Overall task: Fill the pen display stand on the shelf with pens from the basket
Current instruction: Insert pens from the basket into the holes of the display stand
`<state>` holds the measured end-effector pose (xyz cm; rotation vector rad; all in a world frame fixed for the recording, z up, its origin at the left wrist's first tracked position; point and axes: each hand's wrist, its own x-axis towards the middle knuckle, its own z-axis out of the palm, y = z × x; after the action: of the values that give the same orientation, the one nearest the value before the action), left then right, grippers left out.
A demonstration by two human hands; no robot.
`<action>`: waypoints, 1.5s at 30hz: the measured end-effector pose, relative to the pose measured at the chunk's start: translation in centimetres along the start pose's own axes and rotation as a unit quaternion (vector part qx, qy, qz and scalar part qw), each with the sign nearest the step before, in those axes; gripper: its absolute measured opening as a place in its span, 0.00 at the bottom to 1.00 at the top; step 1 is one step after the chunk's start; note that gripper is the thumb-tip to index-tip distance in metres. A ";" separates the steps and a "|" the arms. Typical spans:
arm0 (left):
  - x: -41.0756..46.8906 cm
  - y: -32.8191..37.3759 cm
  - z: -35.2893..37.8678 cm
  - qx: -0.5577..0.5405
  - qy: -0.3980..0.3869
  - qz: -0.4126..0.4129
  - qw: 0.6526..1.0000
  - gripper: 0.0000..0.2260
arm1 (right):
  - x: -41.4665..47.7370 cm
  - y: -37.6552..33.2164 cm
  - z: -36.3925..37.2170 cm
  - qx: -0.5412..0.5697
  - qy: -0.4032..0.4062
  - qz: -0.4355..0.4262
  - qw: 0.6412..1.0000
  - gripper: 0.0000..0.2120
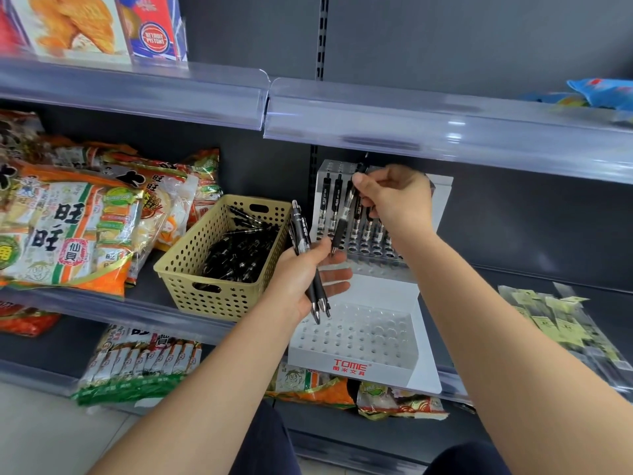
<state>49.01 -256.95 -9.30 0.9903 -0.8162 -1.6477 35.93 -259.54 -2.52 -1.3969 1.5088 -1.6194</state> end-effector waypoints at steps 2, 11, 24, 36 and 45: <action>0.0 0.0 -0.1 0.007 0.008 -0.008 1.000 0.07 | 0.2 0.2 0.4 -0.035 0.034 -0.034 0.998 0.09; 0.0 -0.1 -0.8 0.027 0.031 -0.028 0.999 0.14 | 0.0 0.8 1.3 -0.159 0.102 -0.114 0.975 0.07; 0.2 0.1 -1.0 -0.024 0.039 -0.021 0.999 0.08 | -0.6 1.5 2.0 -0.355 0.032 -0.103 0.929 0.18; 0.4 0.5 -0.8 -0.016 0.046 0.004 0.999 0.09 | -0.1 0.1 2.1 -0.465 -0.002 -0.098 0.880 0.22; 0.5 0.8 -0.5 0.004 0.052 0.025 0.998 0.14 | 0.1 -0.6 2.6 -0.537 -0.039 -0.101 0.836 0.09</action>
<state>49.67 -257.69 -8.96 1.0442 -0.7713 -1.5390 38.39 -260.51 -2.33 -2.1811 2.4326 -0.6937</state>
